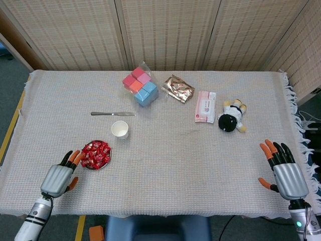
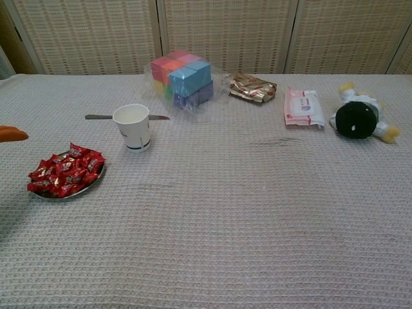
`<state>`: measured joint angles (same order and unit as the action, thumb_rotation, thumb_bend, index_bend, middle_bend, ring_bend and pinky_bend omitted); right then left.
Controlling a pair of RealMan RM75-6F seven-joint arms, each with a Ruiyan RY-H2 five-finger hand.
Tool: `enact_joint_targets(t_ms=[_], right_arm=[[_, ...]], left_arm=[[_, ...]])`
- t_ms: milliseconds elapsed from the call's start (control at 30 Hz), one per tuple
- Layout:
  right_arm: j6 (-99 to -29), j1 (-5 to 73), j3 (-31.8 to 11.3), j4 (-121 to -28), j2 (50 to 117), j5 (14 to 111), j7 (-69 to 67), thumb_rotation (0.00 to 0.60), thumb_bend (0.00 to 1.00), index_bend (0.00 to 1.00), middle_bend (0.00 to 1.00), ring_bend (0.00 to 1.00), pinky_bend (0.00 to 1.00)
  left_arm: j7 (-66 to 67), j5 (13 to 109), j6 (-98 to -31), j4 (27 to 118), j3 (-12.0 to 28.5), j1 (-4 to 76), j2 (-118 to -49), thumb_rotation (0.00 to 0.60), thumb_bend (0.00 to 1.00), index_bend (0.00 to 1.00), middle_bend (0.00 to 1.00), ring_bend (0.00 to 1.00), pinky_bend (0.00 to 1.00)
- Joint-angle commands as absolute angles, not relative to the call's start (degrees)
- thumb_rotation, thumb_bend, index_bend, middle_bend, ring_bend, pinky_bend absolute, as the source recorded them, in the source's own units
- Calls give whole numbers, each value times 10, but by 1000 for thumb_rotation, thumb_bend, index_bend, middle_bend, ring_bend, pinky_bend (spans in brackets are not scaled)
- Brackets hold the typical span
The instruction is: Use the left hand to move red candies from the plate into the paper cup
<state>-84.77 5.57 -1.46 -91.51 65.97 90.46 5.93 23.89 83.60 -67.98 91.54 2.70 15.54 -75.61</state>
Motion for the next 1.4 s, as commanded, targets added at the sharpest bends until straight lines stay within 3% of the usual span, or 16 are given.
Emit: enact_joint_targets(t_ms=[33, 600, 1000, 1400], right_arm=[[-842, 57, -17, -916, 659, 898, 61, 600, 32, 0, 0, 0, 0], [-839, 56, -21, -917, 657, 885, 58, 600, 32, 0, 0, 0, 0], [-842, 54, -22, -920, 652, 883, 51, 600, 32, 0, 0, 0, 0], [-845, 52, -21, -923, 648, 885, 47, 600, 32, 0, 0, 0, 0]], left_arm=[[263, 801, -640, 887, 46, 188, -789, 600, 426, 0, 0, 16, 717], [280, 740, -575, 793, 60, 258, -861, 600, 424, 2, 11, 32, 822], [279, 720, -558, 757, 54, 281, -892, 600, 415, 28, 116, 195, 869], [231, 756, -593, 721, 44, 284, -914, 600, 414, 264, 279, 309, 902]])
